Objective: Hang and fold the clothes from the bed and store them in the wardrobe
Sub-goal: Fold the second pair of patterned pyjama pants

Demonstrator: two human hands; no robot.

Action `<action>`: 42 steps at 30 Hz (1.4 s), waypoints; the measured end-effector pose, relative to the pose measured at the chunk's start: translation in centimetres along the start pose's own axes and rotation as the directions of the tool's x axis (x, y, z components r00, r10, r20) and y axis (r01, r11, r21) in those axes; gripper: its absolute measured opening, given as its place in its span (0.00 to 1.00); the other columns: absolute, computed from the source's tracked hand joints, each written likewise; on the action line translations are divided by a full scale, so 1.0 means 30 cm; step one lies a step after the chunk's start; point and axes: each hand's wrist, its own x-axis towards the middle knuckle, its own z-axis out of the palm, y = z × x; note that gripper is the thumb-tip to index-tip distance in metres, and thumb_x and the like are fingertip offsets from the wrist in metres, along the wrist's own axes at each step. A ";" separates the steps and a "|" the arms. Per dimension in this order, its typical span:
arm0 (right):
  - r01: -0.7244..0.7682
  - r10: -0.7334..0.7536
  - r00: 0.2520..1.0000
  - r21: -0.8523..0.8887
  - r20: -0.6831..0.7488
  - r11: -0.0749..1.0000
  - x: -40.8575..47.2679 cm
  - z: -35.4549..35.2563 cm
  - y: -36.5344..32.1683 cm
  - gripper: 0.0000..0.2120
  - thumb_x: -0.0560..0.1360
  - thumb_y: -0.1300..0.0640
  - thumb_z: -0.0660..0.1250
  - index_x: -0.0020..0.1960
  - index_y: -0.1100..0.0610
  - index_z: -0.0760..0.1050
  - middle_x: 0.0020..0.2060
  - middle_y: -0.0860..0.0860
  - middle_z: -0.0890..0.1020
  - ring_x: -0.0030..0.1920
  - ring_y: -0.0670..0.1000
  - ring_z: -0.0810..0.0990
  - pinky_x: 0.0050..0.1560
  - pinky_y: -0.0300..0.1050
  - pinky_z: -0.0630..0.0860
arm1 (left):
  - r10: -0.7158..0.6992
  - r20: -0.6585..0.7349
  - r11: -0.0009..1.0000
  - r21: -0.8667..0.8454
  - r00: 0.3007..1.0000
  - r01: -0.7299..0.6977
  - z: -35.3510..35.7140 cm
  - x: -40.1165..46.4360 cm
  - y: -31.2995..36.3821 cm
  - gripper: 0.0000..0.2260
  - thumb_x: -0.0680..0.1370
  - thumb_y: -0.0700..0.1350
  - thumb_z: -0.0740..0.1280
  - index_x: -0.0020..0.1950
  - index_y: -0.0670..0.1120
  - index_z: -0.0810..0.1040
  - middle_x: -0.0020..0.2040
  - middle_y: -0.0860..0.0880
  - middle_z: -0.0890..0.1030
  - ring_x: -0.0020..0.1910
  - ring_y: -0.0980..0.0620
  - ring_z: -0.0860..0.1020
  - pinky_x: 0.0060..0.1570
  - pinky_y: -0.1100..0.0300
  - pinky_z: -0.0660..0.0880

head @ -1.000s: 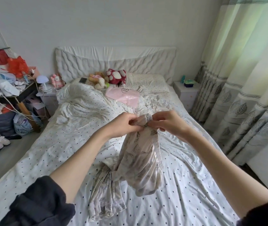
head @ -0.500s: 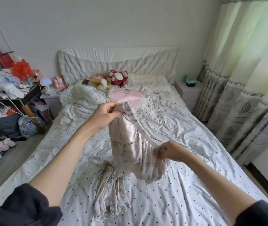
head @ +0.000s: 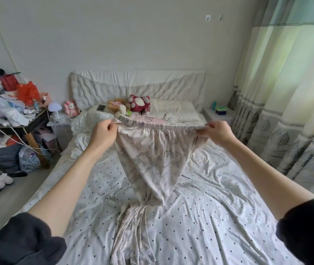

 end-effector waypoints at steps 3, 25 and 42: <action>0.021 -0.002 0.998 0.288 -0.068 0.958 0.021 -0.052 -0.100 0.08 0.66 0.62 0.76 0.39 0.59 0.77 0.33 0.51 0.79 0.30 0.45 0.73 0.27 0.30 0.69 | 0.038 -0.020 0.987 -0.154 0.999 -0.041 -0.070 0.063 0.057 0.08 0.79 0.42 0.57 0.45 0.46 0.76 0.34 0.48 0.72 0.32 0.52 0.67 0.31 0.57 0.61; 0.228 -0.144 0.973 0.621 -0.182 0.750 -0.045 -0.304 -0.415 0.01 0.69 0.63 0.72 0.41 0.60 0.80 0.39 0.57 0.81 0.41 0.55 0.78 0.50 0.52 0.74 | 0.392 -0.176 0.841 -0.330 0.903 -0.430 -0.362 0.165 0.347 0.11 0.77 0.39 0.66 0.46 0.57 0.78 0.34 0.68 0.80 0.34 0.68 0.75 0.36 0.74 0.70; 0.127 -0.144 0.989 0.575 -0.016 0.808 0.023 -0.381 -0.455 0.09 0.63 0.59 0.74 0.42 0.60 0.80 0.35 0.54 0.83 0.34 0.48 0.80 0.42 0.41 0.81 | 0.287 -0.057 0.930 -0.224 0.956 -0.293 -0.404 0.209 0.341 0.06 0.75 0.43 0.70 0.51 0.44 0.81 0.37 0.53 0.79 0.36 0.61 0.74 0.36 0.72 0.67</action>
